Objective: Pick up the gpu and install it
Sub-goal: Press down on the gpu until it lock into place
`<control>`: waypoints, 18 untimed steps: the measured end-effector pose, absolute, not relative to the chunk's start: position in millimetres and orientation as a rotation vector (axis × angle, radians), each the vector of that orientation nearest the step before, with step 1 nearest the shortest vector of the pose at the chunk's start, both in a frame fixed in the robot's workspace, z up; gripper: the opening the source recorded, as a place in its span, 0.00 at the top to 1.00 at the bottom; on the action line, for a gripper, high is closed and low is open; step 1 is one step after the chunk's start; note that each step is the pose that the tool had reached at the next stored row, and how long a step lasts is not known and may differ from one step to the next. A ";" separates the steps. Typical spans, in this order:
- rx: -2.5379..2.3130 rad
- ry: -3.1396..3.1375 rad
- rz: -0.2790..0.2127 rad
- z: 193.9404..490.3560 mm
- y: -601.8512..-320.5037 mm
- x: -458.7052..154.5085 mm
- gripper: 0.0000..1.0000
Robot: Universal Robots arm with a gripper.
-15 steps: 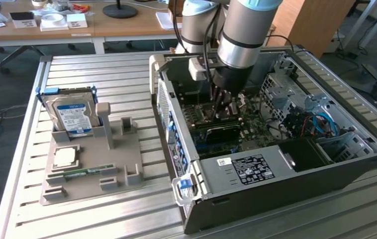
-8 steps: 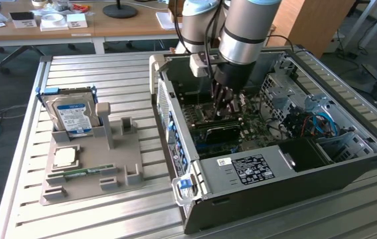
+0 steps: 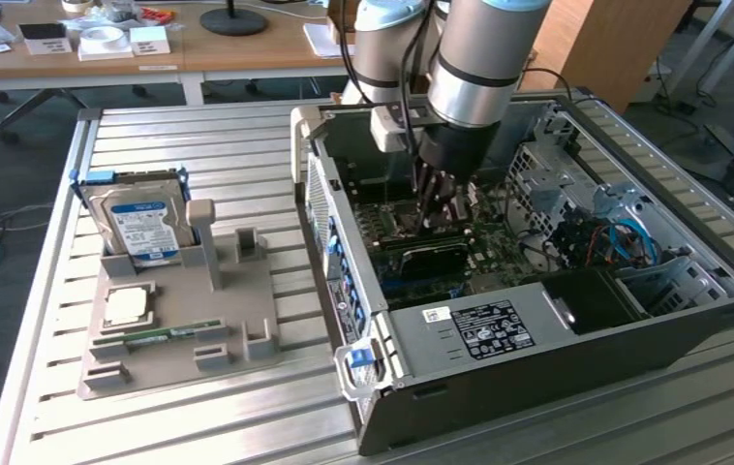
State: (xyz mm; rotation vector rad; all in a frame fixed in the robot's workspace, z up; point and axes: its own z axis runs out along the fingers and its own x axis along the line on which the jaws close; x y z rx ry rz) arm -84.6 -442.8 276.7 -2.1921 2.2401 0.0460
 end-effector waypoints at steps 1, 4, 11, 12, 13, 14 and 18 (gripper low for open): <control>-2.192 2.240 0.046 276.7 -443.8 -84.6 0.89; -2.192 2.240 0.046 276.7 -448.2 -84.7 0.89; -2.192 2.240 0.046 276.6 -453.0 -84.7 0.89; -2.192 2.240 0.046 276.5 -453.0 -84.7 0.89; -2.192 2.240 0.046 276.0 -453.0 -84.7 0.89; -2.192 2.240 0.046 275.7 -453.0 -84.7 0.89; -2.192 2.240 0.046 275.6 -453.0 -84.8 0.89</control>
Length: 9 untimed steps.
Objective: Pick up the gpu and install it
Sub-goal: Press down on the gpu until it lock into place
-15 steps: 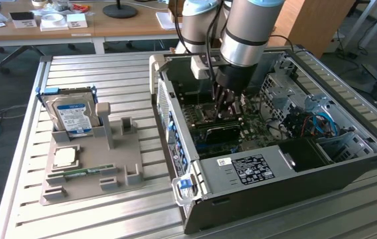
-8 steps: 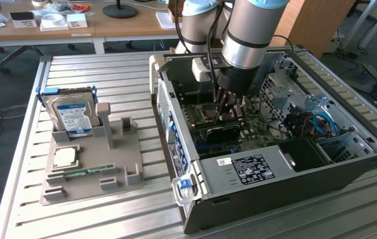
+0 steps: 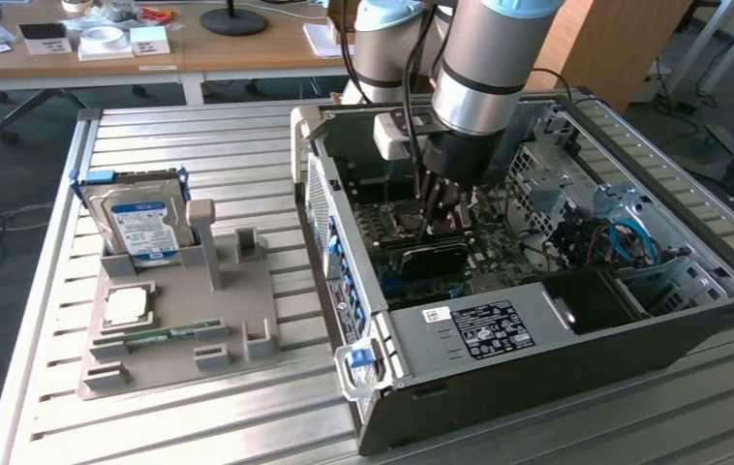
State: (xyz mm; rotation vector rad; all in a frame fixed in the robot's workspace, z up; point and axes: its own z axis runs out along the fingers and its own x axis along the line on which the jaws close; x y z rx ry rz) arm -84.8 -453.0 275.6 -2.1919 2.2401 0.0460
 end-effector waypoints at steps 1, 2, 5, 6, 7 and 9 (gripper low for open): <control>-2.192 2.240 0.046 275.6 -453.0 -84.8 0.89; -2.192 2.240 0.046 275.6 -453.0 -84.8 0.89; -2.191 2.240 0.046 275.4 -453.5 -84.9 0.89; -2.191 2.240 0.046 275.5 -453.6 -84.9 0.89; -2.191 2.240 0.046 275.5 -453.6 -84.9 0.89; -2.192 2.240 0.046 275.0 -453.7 -84.8 0.89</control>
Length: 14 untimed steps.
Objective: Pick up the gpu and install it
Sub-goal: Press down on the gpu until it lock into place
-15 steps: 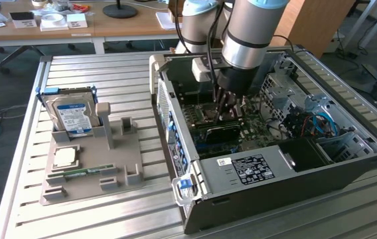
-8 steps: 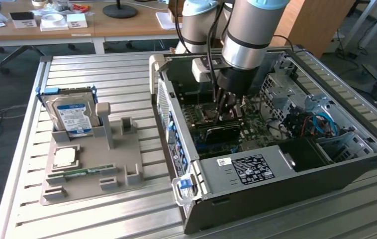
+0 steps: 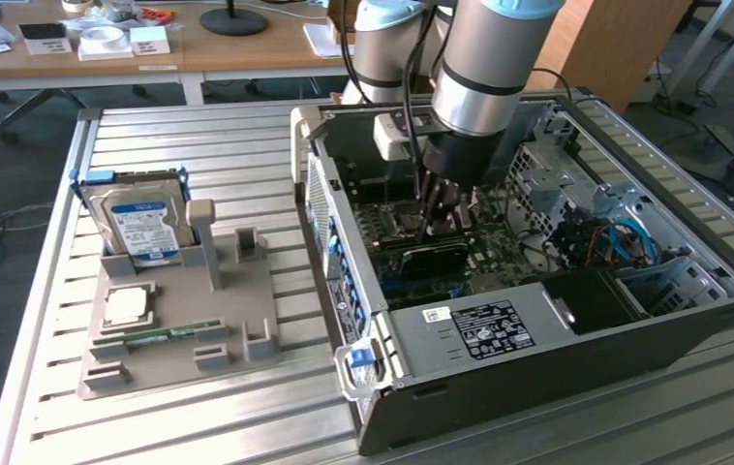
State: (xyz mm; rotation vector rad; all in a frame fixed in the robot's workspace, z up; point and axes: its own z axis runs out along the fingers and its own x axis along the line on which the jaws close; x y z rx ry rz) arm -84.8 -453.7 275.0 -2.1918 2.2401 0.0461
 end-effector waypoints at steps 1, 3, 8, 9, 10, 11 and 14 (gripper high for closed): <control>-2.192 2.240 0.046 274.7 -453.7 -84.8 0.89; -2.192 2.240 0.046 274.7 -453.7 -84.8 0.89; -2.192 2.240 0.046 274.5 -453.7 -84.9 0.89; -2.192 2.240 0.046 274.6 -453.7 -84.9 0.89; -2.191 2.240 0.046 274.1 -453.6 -84.8 0.89; -2.191 2.240 0.046 273.2 -453.6 -84.9 0.89; -2.192 2.240 0.046 273.0 -453.7 -84.9 0.89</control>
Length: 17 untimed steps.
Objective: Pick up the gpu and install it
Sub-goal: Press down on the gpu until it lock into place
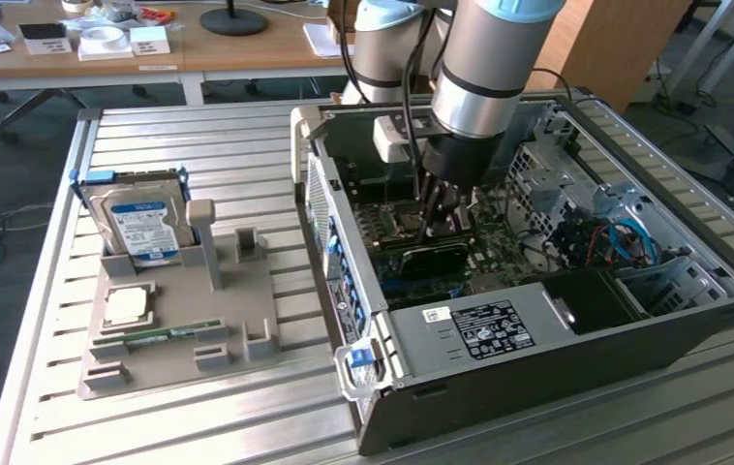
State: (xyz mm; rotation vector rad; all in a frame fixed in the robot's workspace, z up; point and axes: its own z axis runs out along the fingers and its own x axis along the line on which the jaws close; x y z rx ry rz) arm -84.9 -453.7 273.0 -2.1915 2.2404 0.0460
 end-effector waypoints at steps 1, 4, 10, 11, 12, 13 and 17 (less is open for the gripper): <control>-2.192 2.240 0.046 273.0 -453.7 -84.9 0.89; -2.192 2.240 0.046 272.0 -453.7 -85.0 0.89; -2.191 2.240 0.046 271.3 -453.7 -85.7 0.89; -2.191 2.240 0.046 270.9 -453.7 -86.1 0.89; -2.192 2.240 0.046 271.0 -453.7 -86.0 0.89; -2.192 2.240 0.046 271.0 -453.7 -86.0 0.89; -2.192 2.240 0.046 269.5 -453.7 -86.0 0.89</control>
